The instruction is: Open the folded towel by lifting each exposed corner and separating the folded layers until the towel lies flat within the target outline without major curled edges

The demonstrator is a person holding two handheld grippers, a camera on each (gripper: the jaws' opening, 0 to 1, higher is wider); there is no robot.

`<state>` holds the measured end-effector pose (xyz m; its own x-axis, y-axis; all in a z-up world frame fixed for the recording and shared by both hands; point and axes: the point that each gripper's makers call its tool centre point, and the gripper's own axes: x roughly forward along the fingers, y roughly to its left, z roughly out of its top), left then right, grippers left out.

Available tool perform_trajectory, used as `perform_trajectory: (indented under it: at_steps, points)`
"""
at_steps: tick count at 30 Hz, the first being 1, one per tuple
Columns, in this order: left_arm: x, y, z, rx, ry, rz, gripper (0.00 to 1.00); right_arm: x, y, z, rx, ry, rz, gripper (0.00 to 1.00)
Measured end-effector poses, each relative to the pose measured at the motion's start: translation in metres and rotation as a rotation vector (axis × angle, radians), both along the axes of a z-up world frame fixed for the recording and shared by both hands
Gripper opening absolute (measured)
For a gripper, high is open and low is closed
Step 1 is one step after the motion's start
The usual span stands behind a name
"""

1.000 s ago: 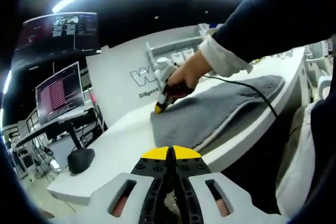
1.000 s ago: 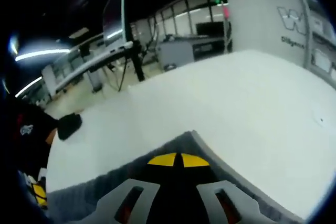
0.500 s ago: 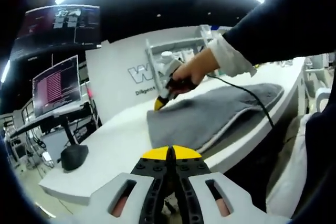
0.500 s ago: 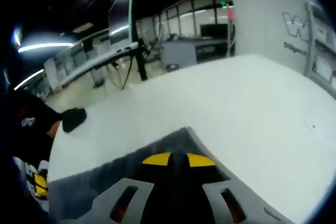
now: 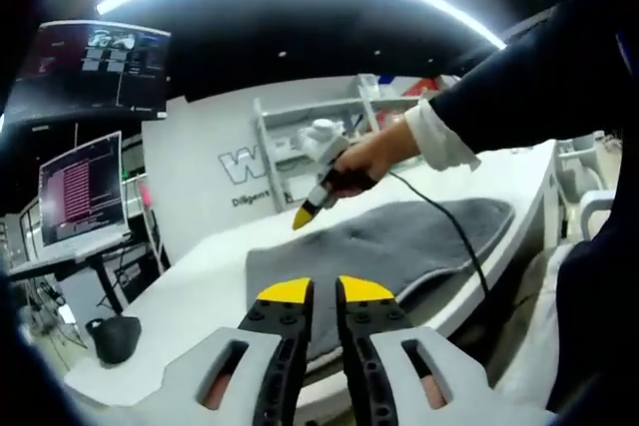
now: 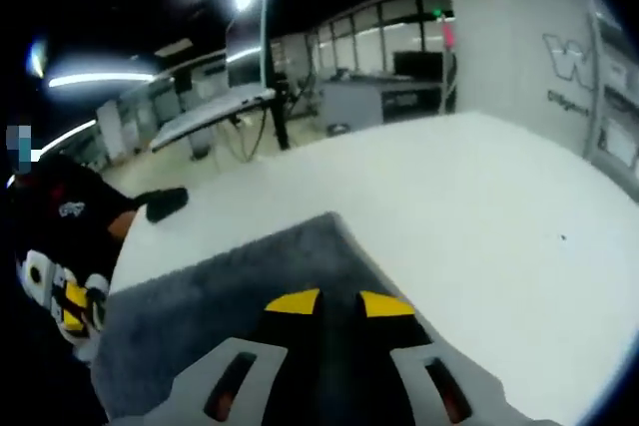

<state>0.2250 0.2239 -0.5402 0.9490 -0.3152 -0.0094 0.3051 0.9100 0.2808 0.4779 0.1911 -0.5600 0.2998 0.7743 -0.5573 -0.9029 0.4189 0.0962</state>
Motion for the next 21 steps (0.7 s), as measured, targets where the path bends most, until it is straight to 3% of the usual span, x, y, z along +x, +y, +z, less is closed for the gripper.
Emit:
perform_trajectory:
  at_steps: [12, 21]
  points:
    - [0.005, -0.032, 0.010, 0.040, 0.000, -0.064, 0.19, 0.000, -0.054, 0.000, -0.082, -0.030, 0.007, 0.16]
    - [0.009, -0.063, 0.010, 0.066, 0.012, -0.125, 0.19, -0.004, -0.097, -0.002, -0.128, -0.011, 0.000, 0.15]
